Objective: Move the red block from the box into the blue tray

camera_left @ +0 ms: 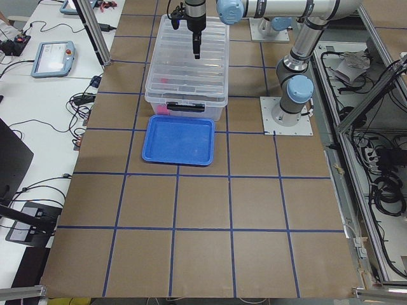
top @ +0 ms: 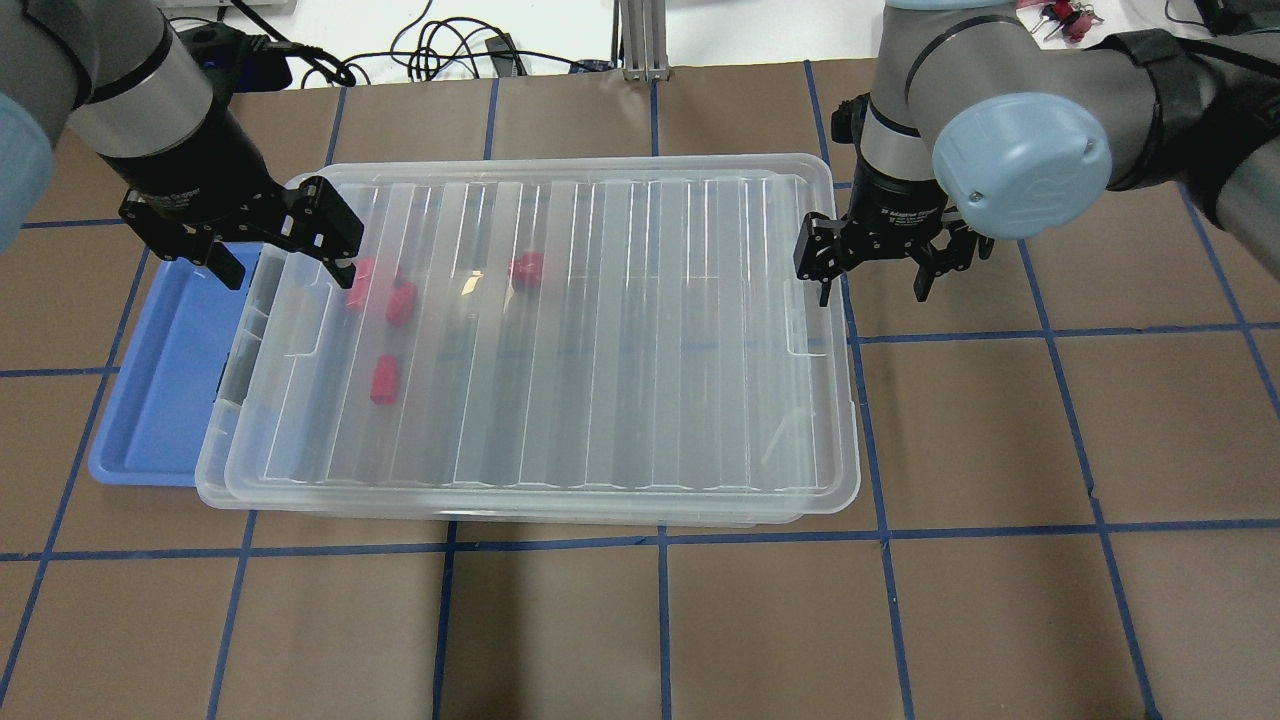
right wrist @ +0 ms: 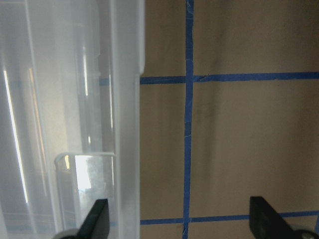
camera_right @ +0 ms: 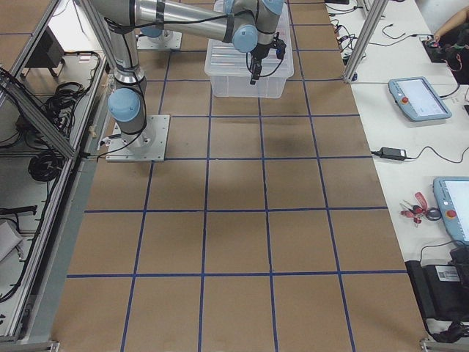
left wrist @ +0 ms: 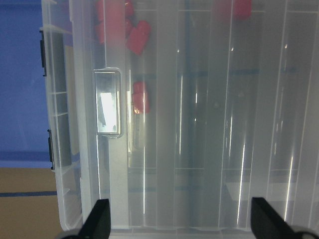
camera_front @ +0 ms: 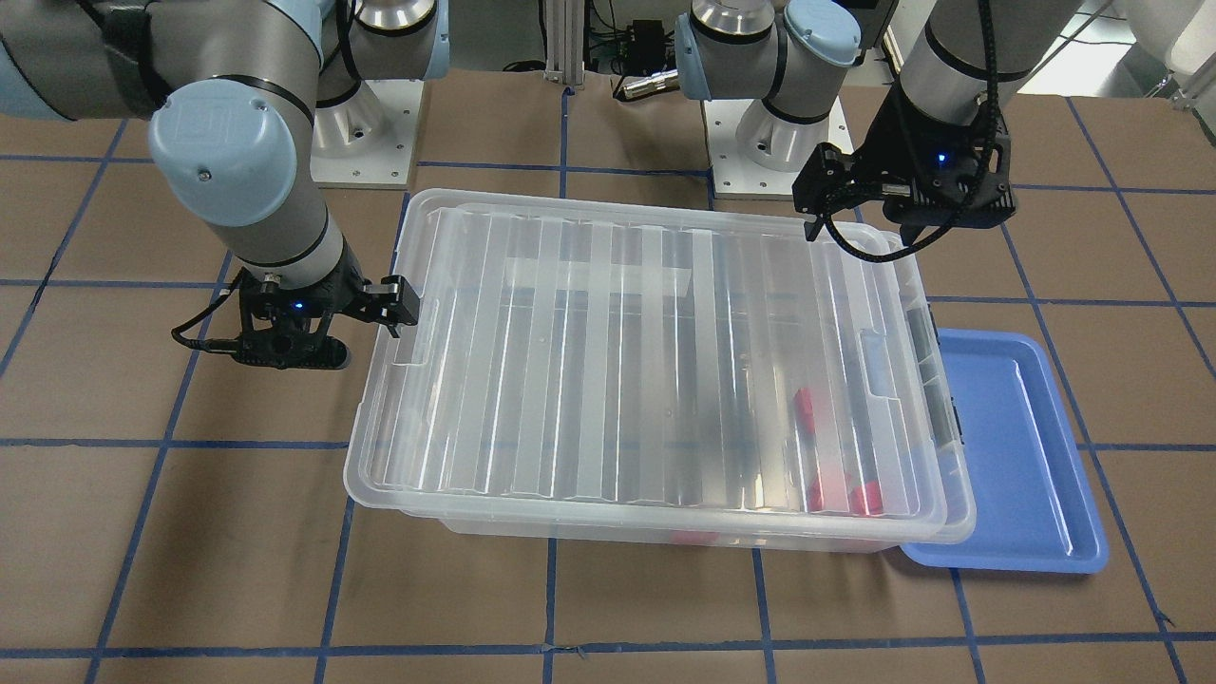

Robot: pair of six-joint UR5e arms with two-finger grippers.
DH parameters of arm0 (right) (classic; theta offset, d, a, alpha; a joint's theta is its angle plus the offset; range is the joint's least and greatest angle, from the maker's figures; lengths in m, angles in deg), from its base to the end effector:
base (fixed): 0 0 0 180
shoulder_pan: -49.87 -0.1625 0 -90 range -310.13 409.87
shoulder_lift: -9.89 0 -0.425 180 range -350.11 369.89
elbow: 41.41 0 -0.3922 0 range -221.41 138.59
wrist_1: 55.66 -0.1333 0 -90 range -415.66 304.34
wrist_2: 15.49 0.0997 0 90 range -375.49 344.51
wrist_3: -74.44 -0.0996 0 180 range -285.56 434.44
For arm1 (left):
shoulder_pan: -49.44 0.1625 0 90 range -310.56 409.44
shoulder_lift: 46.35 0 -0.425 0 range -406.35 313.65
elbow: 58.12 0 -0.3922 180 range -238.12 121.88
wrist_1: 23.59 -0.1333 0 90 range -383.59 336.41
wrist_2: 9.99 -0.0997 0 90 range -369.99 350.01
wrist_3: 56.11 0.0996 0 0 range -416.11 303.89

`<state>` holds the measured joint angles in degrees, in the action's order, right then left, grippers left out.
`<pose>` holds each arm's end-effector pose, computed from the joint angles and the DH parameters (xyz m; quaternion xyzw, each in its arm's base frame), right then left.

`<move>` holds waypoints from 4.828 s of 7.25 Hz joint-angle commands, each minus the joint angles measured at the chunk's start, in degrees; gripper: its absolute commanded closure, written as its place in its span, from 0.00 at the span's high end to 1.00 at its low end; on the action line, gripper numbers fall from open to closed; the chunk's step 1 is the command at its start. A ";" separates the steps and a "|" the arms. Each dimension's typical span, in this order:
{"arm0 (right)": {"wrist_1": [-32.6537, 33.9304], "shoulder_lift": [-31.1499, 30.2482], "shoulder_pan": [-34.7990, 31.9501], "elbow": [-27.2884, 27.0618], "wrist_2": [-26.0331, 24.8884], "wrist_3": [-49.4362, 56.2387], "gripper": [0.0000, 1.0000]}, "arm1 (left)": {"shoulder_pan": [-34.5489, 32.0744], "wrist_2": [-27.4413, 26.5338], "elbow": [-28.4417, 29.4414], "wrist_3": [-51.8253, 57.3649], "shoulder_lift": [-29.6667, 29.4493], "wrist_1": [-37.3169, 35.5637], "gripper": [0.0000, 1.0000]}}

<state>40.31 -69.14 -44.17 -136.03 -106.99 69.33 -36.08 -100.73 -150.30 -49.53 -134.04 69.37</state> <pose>0.1684 -0.5298 0.3595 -0.0082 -0.9964 -0.0825 0.0197 -0.0949 -0.4786 0.4837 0.0185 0.9995 0.0252 0.0040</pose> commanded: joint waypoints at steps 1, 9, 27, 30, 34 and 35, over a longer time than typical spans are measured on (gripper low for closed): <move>0.00 0.10 0.00 -0.13 -0.08 0.10 1.00 | 0.00 0.04 0.07 0.28 0.16 -0.07 1.00; -0.35 0.72 1.58 -0.21 -4.47 1.50 1.00 | 0.09 0.04 -0.02 0.37 0.16 -0.15 1.00; -0.96 0.46 13.80 -0.21 -11.77 13.81 1.00 | 5.89 -0.67 -11.52 6.87 -9.33 -18.85 0.79; -1.05 -4.43 12.49 2.50 -0.95 13.46 1.00 | 5.71 -0.67 -18.36 6.17 -11.53 -28.50 0.80; -3.59 -12.64 6.87 5.23 4.85 5.83 1.00 | 5.71 -0.05 -19.35 6.25 -14.60 -30.48 0.80; -3.95 -12.64 6.85 5.32 2.93 5.72 1.00 | 5.71 0.47 -19.44 5.47 -14.96 -31.00 0.80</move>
<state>37.13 -81.43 -36.69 -131.04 -102.62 76.06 -30.37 -100.69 -169.64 -43.47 -148.32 38.85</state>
